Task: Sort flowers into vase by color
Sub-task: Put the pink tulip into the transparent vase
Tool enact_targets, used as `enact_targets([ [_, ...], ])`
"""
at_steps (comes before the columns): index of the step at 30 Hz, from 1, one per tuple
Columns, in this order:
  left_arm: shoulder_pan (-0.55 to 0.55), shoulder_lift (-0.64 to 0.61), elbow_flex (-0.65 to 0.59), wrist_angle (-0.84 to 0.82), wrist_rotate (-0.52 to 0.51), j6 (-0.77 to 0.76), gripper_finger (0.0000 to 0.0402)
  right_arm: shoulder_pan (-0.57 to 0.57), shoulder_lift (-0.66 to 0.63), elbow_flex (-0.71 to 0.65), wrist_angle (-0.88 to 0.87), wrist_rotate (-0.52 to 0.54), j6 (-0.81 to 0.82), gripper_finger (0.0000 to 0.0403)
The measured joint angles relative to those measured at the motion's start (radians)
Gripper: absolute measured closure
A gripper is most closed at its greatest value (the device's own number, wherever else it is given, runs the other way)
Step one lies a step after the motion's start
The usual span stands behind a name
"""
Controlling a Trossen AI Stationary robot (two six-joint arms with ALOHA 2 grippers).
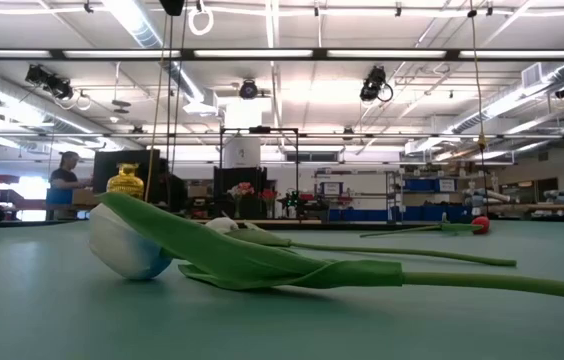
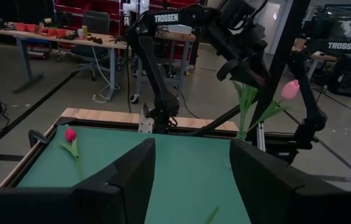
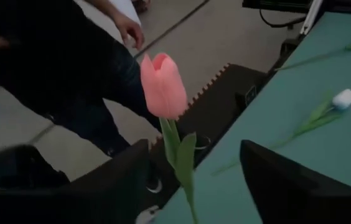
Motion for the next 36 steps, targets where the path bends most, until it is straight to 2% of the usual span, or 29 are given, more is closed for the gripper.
enact_targets([
  [8, 0.000, 0.000, 0.000, 0.000, 0.000, 0.000, 0.0189, -0.095, -0.001, 0.000, 0.039, -0.056, 0.181, 0.0043],
  [12, 0.000, 0.000, 0.000, 0.000, 0.000, 0.000, 0.0189, -0.157, 0.000, 0.000, -0.019, -0.171, 0.352, 0.0026],
  [15, 0.000, 0.000, 0.000, 0.000, 0.000, 0.000, 0.0189, -0.179, 0.000, 0.000, -0.050, -0.182, 0.381, 0.0024],
  [19, 0.000, 0.000, 0.000, 0.000, 0.000, 0.000, 0.0189, -0.161, 0.001, 0.000, -0.044, -0.109, 0.258, 0.0041],
  [23, 0.000, 0.000, 0.000, 0.000, 0.000, 0.000, 0.0189, -0.115, 0.002, 0.000, -0.040, 0.046, 0.078, 0.0081],
  [26, 0.000, 0.000, 0.000, 0.000, 0.000, 0.000, 0.0189, -0.096, 0.002, 0.000, 0.017, 0.077, -0.008, 0.0095],
  [28, 0.000, 0.000, 0.000, 0.000, 0.000, 0.000, 0.0189, -0.095, 0.002, 0.000, 0.065, 0.077, -0.023, 0.0088],
  [31, 0.000, 0.000, 0.000, 0.000, 0.000, 0.000, 0.0189, -0.095, 0.002, 0.000, 0.093, 0.078, -0.046, 0.0057],
  [36, 0.000, 0.000, 0.000, 0.000, 0.000, 0.000, 0.0189, -0.095, 0.007, -0.028, 0.082, 0.157, -0.057, 0.0007],
])
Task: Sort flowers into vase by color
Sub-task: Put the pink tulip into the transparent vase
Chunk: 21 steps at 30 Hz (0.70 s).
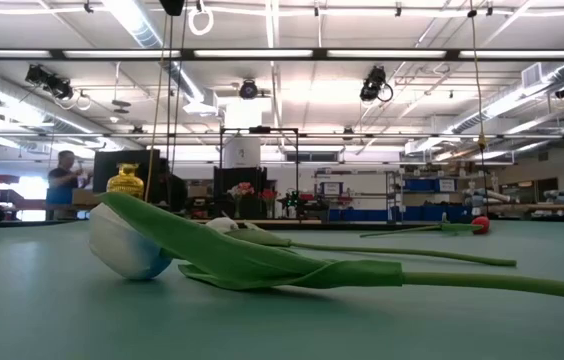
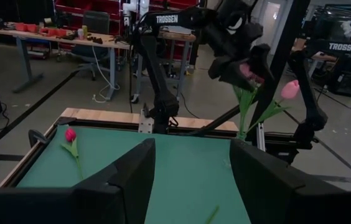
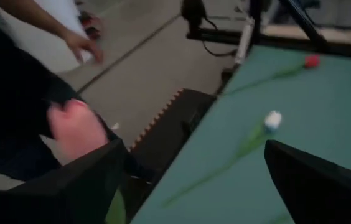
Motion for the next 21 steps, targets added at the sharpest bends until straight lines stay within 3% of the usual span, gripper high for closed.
enact_targets([
  [17, 0.000, 0.000, 0.000, 0.004, 0.000, 0.006, 0.0189, 0.010, 0.000, -0.044, 0.027, 0.022, 0.277, 0.0019],
  [21, 0.000, 0.000, 0.000, 0.092, 0.000, 0.014, 0.0189, 0.010, 0.000, -0.042, 0.028, 0.023, 0.320, 0.0023],
])
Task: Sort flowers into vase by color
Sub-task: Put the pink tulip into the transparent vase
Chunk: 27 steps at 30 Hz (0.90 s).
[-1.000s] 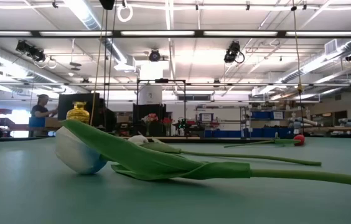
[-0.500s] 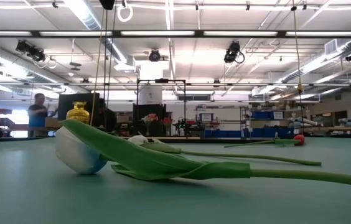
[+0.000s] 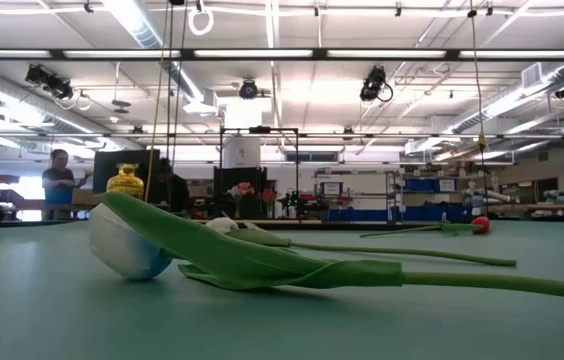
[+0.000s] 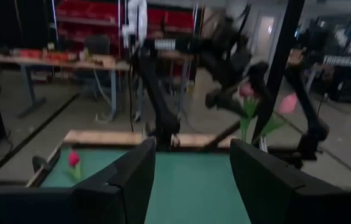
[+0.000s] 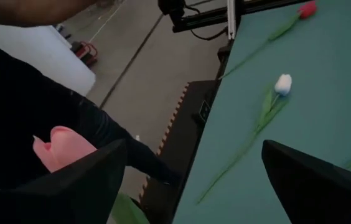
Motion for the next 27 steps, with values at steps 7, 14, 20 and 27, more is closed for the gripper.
enact_targets([
  [7, 0.000, -0.001, 0.000, 0.140, 0.000, -0.062, 0.0189, -0.027, -0.023, 0.002, 0.011, 0.027, 0.003, 0.0037],
  [14, 0.000, 0.000, 0.000, 0.210, 0.000, -0.065, 0.0189, -0.062, -0.104, 0.002, 0.027, 0.034, 0.003, 0.0053],
  [20, 0.000, 0.000, 0.000, 0.215, 0.000, -0.082, 0.0189, -0.089, -0.186, 0.003, 0.035, 0.176, -0.059, 0.0057],
  [27, 0.000, -0.001, 0.000, 0.279, 0.000, -0.114, 0.0189, -0.137, -0.269, 0.003, 0.070, 0.345, -0.195, 0.0057],
])
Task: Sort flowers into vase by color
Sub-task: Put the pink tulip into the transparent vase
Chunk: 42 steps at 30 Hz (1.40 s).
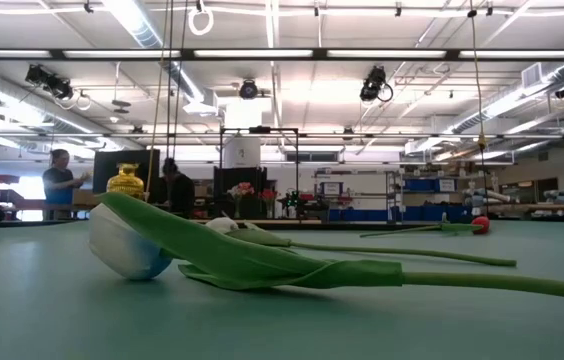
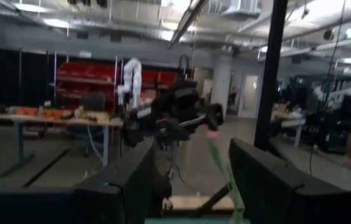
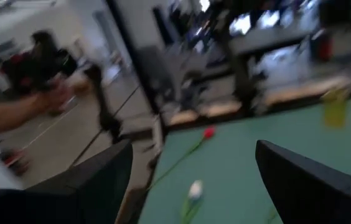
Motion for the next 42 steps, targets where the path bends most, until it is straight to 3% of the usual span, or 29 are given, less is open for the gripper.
enact_targets([
  [11, 0.000, 0.000, 0.000, 0.121, -0.022, -0.055, 0.0189, -0.053, -0.081, 0.001, 0.319, 0.220, -0.342, 0.0057],
  [19, -0.035, 0.094, 0.000, 0.127, -0.202, -0.098, 0.0189, -0.101, -0.011, 0.000, 0.336, 0.341, -0.371, 0.0057],
  [22, -0.071, 0.206, 0.000, 0.166, -0.230, -0.045, 0.0189, -0.143, 0.044, 0.000, 0.346, 0.401, -0.321, 0.0057],
  [30, -0.182, 0.514, 0.008, 0.469, -0.318, -0.042, 0.0189, -0.258, 0.197, 0.000, 0.357, 0.624, -0.046, 0.0057],
  [37, -0.254, 0.671, 0.118, 0.483, -0.371, 0.045, 0.0189, -0.357, 0.361, 0.000, 0.476, 0.624, -0.007, 0.0057],
  [42, -0.286, 0.742, 0.180, 0.483, -0.430, 0.200, 0.0188, -0.417, 0.453, -0.001, 0.527, 0.639, 0.098, 0.0057],
])
